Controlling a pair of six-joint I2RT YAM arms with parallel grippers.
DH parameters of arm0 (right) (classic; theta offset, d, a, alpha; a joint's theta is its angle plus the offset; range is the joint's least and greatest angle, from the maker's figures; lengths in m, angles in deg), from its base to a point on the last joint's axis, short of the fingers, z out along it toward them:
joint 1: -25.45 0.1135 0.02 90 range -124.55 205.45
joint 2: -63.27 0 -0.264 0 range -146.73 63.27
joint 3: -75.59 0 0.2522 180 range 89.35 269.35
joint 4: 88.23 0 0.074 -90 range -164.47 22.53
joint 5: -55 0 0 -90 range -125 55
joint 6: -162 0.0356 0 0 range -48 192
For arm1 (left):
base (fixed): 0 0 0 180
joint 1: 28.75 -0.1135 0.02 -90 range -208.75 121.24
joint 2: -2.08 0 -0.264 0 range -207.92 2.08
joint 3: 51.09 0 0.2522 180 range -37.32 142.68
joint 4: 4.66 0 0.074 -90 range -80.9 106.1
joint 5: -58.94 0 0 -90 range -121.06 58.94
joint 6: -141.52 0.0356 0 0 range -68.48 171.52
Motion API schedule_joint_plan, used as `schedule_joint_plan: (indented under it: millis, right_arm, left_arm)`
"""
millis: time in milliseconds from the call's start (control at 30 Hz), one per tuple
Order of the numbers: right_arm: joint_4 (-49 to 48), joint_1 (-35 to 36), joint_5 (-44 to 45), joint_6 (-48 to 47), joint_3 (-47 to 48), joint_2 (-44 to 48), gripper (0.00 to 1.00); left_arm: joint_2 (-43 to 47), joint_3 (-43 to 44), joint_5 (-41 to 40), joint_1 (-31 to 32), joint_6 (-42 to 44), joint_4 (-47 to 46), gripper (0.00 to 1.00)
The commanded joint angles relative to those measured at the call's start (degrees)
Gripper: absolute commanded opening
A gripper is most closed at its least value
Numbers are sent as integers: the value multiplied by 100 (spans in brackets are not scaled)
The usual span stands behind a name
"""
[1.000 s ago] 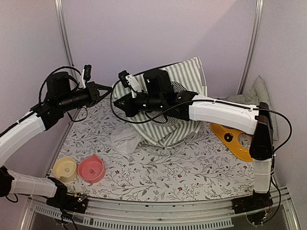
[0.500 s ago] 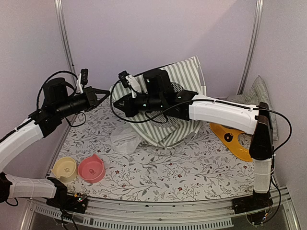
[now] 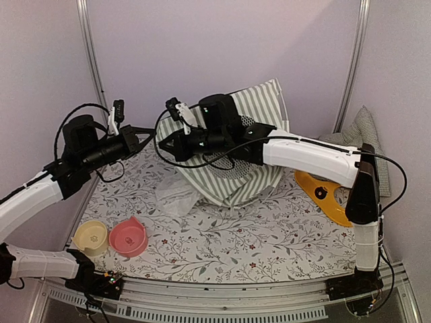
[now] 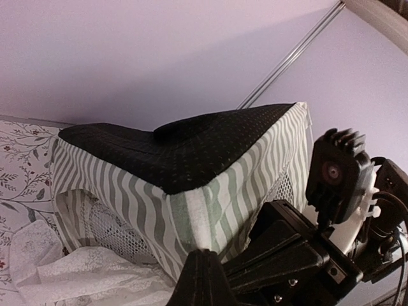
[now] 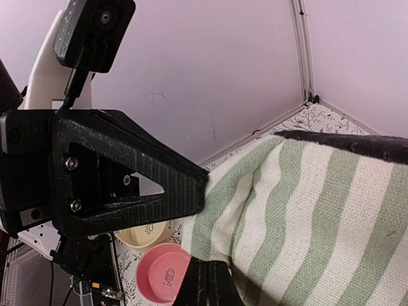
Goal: Set up the pet tent
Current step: Insert the tent pole into the pole socket of the pet tent.
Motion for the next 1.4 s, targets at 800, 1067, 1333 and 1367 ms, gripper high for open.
schedule_joint_plan:
  millis: [800, 1067, 1333, 1367]
  right_arm:
    - [-451, -88, 129, -298, -208, 89, 0]
    - [-405, 2, 34, -500, -288, 117, 3]
    - [-353, -6, 126, -948, -984, 840, 49]
    - [-354, -5, 142, -1010, -1135, 995, 51]
  left_arm:
    - [-464, -43, 215, 208, -327, -377, 13]
    - [-803, 213, 45, 124, -298, -482, 0]
    - [-873, 585, 469, -797, -305, -296, 0]
    - [-898, 627, 633, -959, -372, -290, 0]
